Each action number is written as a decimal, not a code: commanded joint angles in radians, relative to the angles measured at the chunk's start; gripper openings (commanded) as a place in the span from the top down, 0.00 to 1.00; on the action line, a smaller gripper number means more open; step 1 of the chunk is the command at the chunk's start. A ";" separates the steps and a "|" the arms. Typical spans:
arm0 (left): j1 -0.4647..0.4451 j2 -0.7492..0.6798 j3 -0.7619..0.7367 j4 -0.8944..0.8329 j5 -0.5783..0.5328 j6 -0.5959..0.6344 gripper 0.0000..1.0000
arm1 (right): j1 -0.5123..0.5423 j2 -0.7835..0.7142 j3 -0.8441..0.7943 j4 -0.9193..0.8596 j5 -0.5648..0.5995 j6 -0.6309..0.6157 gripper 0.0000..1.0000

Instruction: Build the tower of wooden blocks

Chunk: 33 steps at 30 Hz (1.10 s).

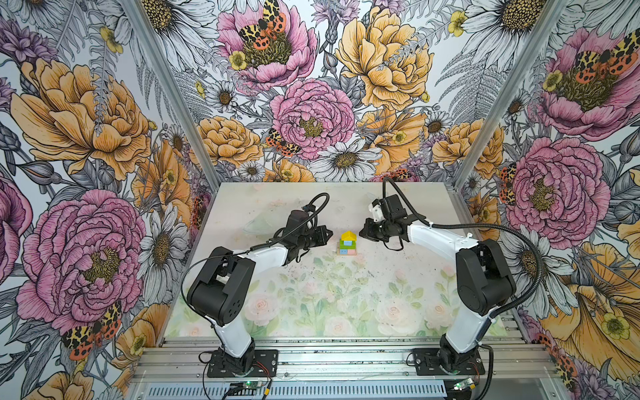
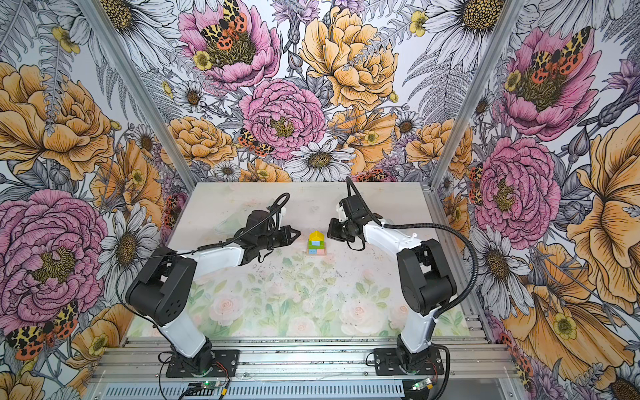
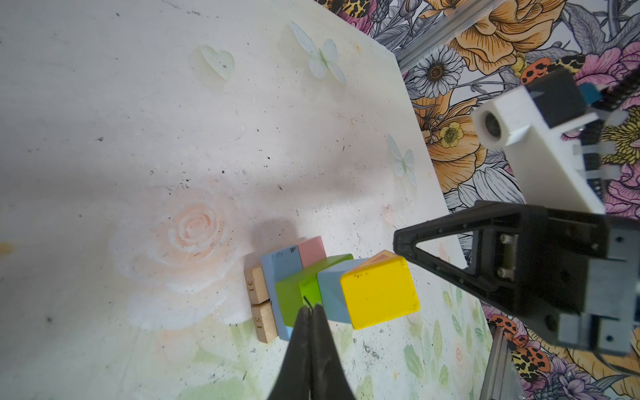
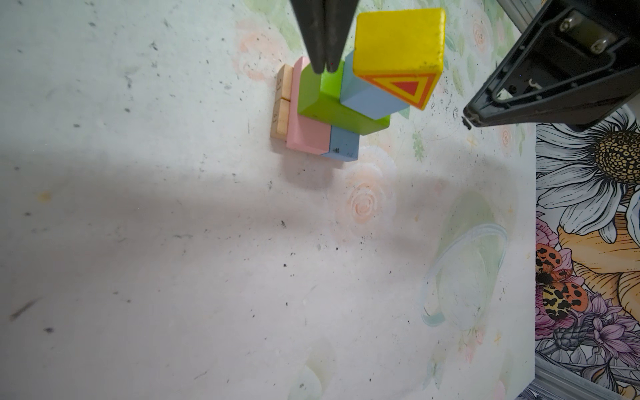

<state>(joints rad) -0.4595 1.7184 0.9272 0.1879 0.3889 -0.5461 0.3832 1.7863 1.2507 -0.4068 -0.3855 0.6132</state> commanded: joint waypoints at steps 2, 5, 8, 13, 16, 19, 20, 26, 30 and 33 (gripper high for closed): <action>0.005 -0.026 -0.007 0.020 -0.011 0.014 1.00 | 0.013 0.004 0.009 0.018 0.013 0.009 1.00; 0.006 -0.024 -0.007 0.021 -0.011 0.015 1.00 | 0.016 0.007 0.010 0.019 0.011 0.011 1.00; 0.005 -0.026 -0.008 0.021 -0.011 0.014 1.00 | 0.018 0.009 0.011 0.019 0.013 0.011 1.00; 0.005 -0.025 -0.008 0.021 -0.010 0.014 1.00 | 0.019 0.010 0.012 0.018 0.013 0.011 1.00; 0.004 -0.025 -0.007 0.021 -0.011 0.014 1.00 | 0.021 0.012 0.011 0.018 0.011 0.011 1.00; 0.004 -0.025 -0.007 0.020 -0.010 0.015 1.00 | 0.022 0.012 0.011 0.018 0.013 0.013 1.00; 0.004 -0.025 -0.008 0.021 -0.010 0.015 1.00 | 0.023 0.012 0.013 0.018 0.012 0.013 1.00; 0.004 -0.023 -0.005 0.021 -0.010 0.014 1.00 | 0.024 0.015 0.015 0.019 0.011 0.012 1.00; 0.004 -0.023 -0.005 0.020 -0.010 0.014 1.00 | 0.026 0.016 0.015 0.018 0.011 0.014 1.00; 0.005 -0.023 -0.005 0.020 -0.010 0.014 1.00 | 0.026 0.016 0.015 0.019 0.011 0.013 1.00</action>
<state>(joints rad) -0.4595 1.7184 0.9272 0.1879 0.3889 -0.5461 0.4026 1.7916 1.2507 -0.4065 -0.3855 0.6132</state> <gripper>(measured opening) 0.045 0.042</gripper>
